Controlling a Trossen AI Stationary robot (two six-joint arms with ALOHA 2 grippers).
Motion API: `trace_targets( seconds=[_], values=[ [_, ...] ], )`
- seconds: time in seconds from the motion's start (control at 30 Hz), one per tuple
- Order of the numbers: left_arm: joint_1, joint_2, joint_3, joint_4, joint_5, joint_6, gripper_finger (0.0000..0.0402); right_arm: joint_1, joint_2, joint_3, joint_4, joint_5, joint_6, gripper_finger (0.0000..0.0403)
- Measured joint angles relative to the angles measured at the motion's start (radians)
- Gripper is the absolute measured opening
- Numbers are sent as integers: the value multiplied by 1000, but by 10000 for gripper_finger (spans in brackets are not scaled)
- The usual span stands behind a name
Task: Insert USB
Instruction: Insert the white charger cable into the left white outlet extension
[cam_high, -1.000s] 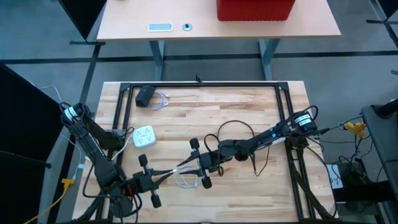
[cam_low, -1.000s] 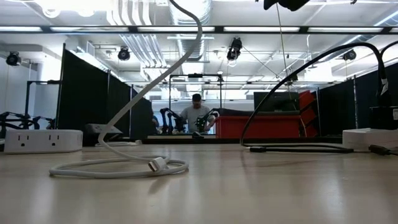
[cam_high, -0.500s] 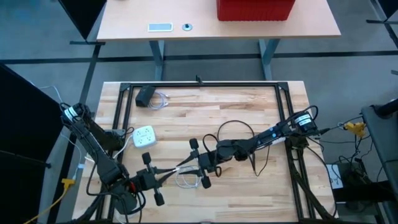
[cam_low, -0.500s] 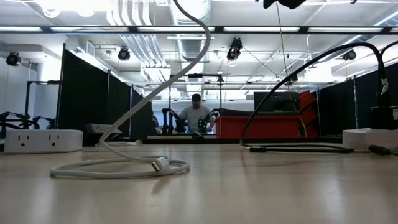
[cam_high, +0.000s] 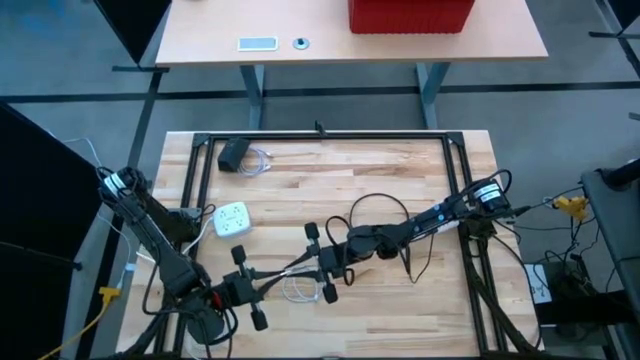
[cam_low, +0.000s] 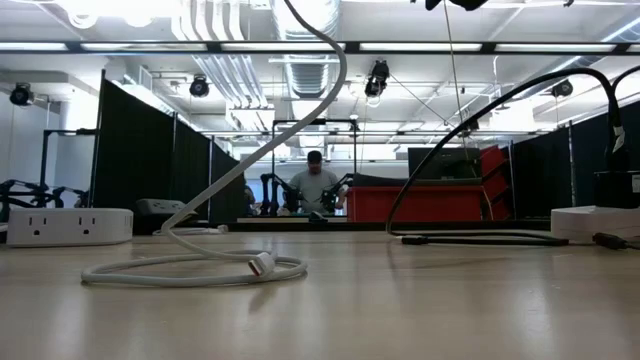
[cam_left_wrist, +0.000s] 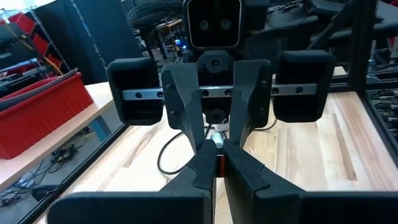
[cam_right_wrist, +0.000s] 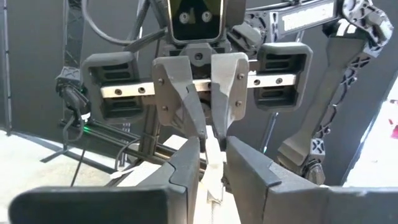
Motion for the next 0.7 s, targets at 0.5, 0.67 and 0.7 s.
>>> trace_targets(
  seconds=[0.5, 0.67, 0.7],
  values=[
    [-13, 0, -1, 6, 3, 16, 6, 0, -1, 3, -25, 0, -7, 43],
    [-21, 0, -1, 6, 2, 20, 6, -1, -1, 3, -36, 1, -10, 56],
    [-21, -1, -1, 6, 2, 20, 6, -1, -1, 3, -36, 2, -9, 58]
  ],
)
